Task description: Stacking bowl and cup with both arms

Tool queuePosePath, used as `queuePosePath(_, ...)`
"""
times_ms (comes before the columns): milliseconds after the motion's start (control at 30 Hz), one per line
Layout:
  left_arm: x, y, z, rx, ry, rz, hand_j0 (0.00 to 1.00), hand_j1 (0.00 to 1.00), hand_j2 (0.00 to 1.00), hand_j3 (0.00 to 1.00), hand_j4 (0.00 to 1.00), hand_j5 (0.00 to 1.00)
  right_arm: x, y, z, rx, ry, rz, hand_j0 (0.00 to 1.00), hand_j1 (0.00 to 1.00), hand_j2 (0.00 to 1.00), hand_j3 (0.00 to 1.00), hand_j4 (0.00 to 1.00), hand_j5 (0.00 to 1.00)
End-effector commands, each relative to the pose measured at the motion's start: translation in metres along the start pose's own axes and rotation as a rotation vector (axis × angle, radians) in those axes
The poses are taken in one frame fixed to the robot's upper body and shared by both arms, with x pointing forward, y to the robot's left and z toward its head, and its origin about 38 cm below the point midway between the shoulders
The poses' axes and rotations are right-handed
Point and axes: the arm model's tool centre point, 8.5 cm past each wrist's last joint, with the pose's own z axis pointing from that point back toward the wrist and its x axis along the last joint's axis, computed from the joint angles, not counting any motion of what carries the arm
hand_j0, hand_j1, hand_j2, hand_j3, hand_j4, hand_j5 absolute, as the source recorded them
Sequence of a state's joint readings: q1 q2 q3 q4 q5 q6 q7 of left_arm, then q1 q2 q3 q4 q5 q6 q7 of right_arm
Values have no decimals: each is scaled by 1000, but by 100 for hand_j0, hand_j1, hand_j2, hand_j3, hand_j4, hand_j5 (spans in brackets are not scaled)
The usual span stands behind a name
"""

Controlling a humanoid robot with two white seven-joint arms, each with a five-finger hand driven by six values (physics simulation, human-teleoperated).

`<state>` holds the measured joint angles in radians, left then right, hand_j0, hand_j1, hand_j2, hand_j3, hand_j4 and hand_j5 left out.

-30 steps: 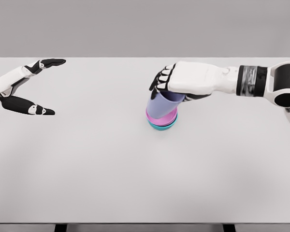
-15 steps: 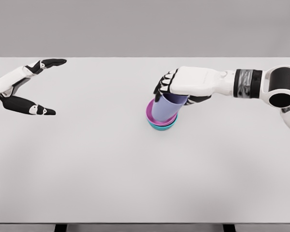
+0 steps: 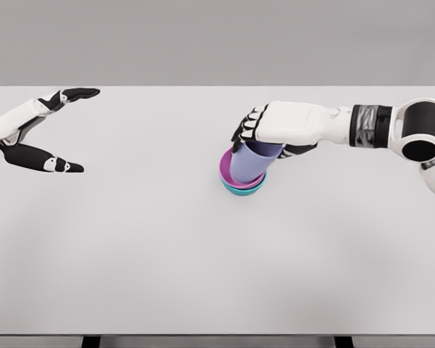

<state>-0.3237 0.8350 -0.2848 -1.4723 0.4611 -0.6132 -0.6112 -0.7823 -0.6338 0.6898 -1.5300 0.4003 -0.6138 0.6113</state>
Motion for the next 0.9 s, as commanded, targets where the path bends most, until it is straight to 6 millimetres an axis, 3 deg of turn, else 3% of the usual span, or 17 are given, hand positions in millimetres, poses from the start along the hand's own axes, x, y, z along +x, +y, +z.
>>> queuePosePath(0,0,1,1,5,-1,7,100,100,100,100,100,100,2,0,-1,1,-4,4,98,98,98,98,98,98)
queuePosePath(333,0,1,1,5,-1,7,100,100,100,100,100,100,10,-16,6,-28,-13,48,100,100,100,100,100,100)
queuePosePath(400,0,1,0,5,-2,6,100,100,100,100,100,100,0,-31,24,-75,37,62,100,100,100,100,100,100)
queuePosePath(467,0,0,0,4,-1,8,100,100,100,100,100,100,-15,-49,56,-144,116,74,100,100,100,100,100,100)
queuePosePath(500,0,0,0,4,-1,8,100,100,100,100,100,100,-24,-49,79,-148,169,69,100,100,100,100,100,100)
queuePosePath(633,0,1,1,5,-1,7,100,100,100,100,100,100,-48,-20,141,-80,314,-1,100,100,100,100,100,100)
queuePosePath(767,0,1,1,5,-1,7,100,100,100,100,100,100,-64,21,175,13,405,-96,100,100,100,100,100,100)
queuePosePath(867,0,1,1,5,-1,7,100,100,100,100,100,100,-65,23,183,29,419,-98,100,100,100,100,100,100)
